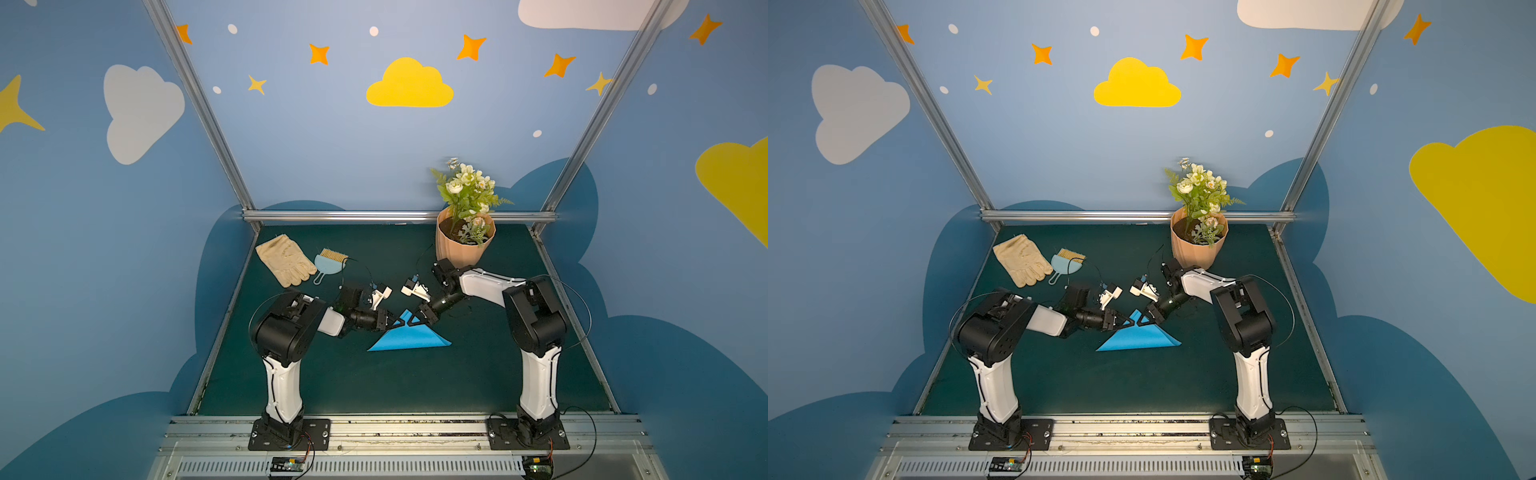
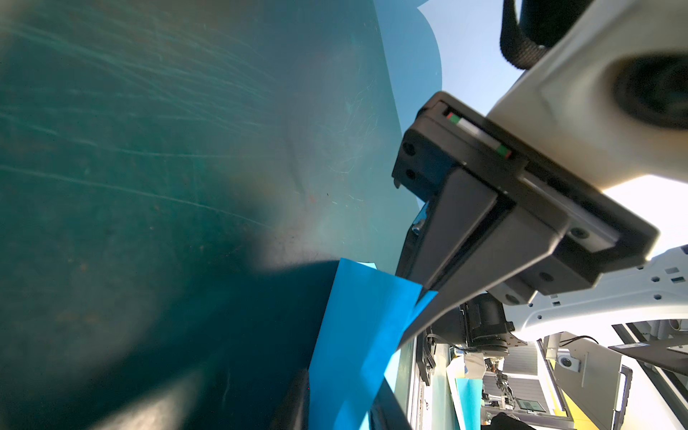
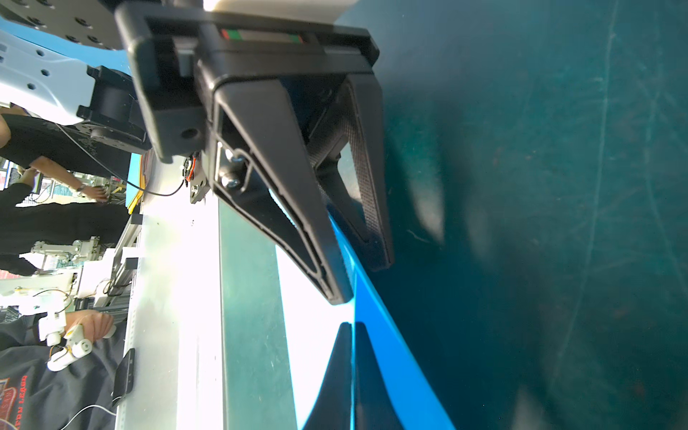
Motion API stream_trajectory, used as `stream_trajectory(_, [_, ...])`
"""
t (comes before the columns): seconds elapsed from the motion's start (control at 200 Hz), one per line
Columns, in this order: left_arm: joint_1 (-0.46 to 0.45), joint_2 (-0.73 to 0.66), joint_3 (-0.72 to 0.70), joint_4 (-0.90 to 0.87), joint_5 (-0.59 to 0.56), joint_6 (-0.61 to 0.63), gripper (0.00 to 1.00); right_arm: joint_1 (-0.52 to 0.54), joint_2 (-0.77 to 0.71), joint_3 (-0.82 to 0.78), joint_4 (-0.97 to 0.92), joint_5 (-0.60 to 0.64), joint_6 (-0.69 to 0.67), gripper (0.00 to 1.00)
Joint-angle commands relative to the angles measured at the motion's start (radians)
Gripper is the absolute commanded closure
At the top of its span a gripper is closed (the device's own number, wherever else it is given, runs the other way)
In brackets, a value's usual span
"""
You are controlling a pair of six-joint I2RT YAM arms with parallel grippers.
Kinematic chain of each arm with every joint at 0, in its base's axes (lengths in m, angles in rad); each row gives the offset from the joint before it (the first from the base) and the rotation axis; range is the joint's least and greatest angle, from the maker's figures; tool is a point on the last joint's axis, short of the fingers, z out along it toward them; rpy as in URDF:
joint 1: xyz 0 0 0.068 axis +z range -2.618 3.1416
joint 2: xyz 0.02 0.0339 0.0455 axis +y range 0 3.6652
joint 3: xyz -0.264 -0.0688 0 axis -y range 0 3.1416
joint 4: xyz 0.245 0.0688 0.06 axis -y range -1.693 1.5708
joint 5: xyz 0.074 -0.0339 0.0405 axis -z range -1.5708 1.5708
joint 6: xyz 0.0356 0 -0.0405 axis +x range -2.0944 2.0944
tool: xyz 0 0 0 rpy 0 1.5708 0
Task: Fold the square paper diagonally
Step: Fold the paper at the center of the board.
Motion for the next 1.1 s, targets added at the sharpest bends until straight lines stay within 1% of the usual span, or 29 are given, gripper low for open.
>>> stream_trajectory(0.0, [-0.005,0.018,0.027,-0.017,0.014,0.021,0.7,0.001,0.027,0.035,-0.047,0.001,-0.02,1.0])
stream_trajectory(0.25, [-0.011,0.019,0.037,-0.029,0.011,0.028,0.71,0.009,0.047,0.06,-0.072,0.011,-0.025,1.0])
stream_trajectory(0.375, [-0.013,0.018,0.038,-0.034,0.009,0.032,0.77,0.01,0.054,0.065,-0.075,0.012,-0.023,1.0])
stream_trajectory(0.466, [-0.012,0.014,0.035,-0.037,0.008,0.036,0.83,0.006,0.049,0.062,-0.071,0.014,-0.013,1.0])
stream_trajectory(0.531, [-0.011,0.011,0.031,-0.038,0.004,0.037,0.87,0.002,0.045,0.059,-0.068,0.014,-0.001,0.97])
stream_trajectory(0.656, [-0.011,0.008,0.029,-0.037,0.003,0.042,0.95,-0.019,0.019,0.024,-0.038,0.001,0.035,0.88])
stream_trajectory(0.741, [-0.01,0.007,0.031,-0.037,0.003,0.043,0.97,-0.03,-0.006,-0.009,-0.008,-0.009,0.062,0.85])
stream_trajectory(0.841, [-0.009,0.005,0.031,-0.037,0.004,0.045,0.97,-0.044,-0.028,-0.055,0.031,-0.025,0.098,0.81])
stream_trajectory(0.976, [-0.007,0.0,0.032,-0.039,0.004,0.047,0.97,-0.055,-0.032,-0.094,0.059,-0.044,0.137,0.82])
stream_trajectory(1.096, [-0.006,-0.001,0.037,-0.046,0.007,0.051,0.97,-0.065,-0.033,-0.103,0.081,-0.04,0.156,0.9])
